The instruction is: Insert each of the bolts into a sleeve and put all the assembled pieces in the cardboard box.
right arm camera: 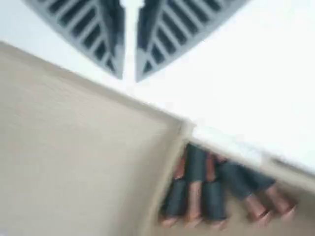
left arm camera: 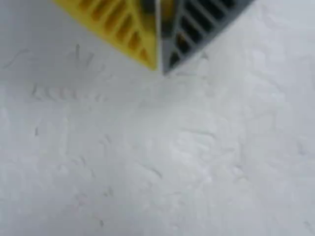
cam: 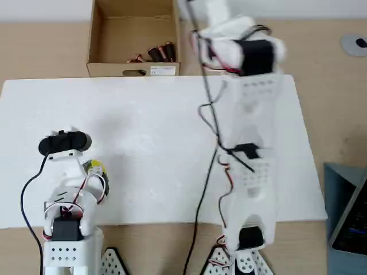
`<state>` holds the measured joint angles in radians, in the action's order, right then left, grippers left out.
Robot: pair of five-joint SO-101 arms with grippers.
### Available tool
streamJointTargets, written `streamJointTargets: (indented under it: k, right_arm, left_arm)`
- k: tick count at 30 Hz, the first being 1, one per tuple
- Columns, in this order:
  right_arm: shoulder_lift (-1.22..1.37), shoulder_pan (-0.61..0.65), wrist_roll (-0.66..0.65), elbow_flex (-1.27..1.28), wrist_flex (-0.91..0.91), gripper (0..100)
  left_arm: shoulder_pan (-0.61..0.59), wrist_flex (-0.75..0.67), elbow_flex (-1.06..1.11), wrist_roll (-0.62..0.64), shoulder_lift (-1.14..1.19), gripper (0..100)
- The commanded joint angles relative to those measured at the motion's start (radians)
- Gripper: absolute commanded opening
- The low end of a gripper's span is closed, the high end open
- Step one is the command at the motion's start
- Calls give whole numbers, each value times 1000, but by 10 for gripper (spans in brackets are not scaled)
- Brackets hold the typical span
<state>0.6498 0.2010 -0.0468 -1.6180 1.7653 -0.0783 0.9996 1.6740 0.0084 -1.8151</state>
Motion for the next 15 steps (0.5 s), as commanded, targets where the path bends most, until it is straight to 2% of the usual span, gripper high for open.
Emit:
streamJointTargets:
  k: [1, 8, 15]
  right_arm:
    - [-153, -73, 28, -41, 25, 9]
    - [-366, -163, 26, 107, 25, 9]
    - [-745, -252, 26, 625, 23, 9]
  left_arm:
    - [-6, -8, -9, -3, -8, 2]
    - [-6, -8, -9, -3, -8, 2]
    - [-6, -8, -9, -3, -8, 2]
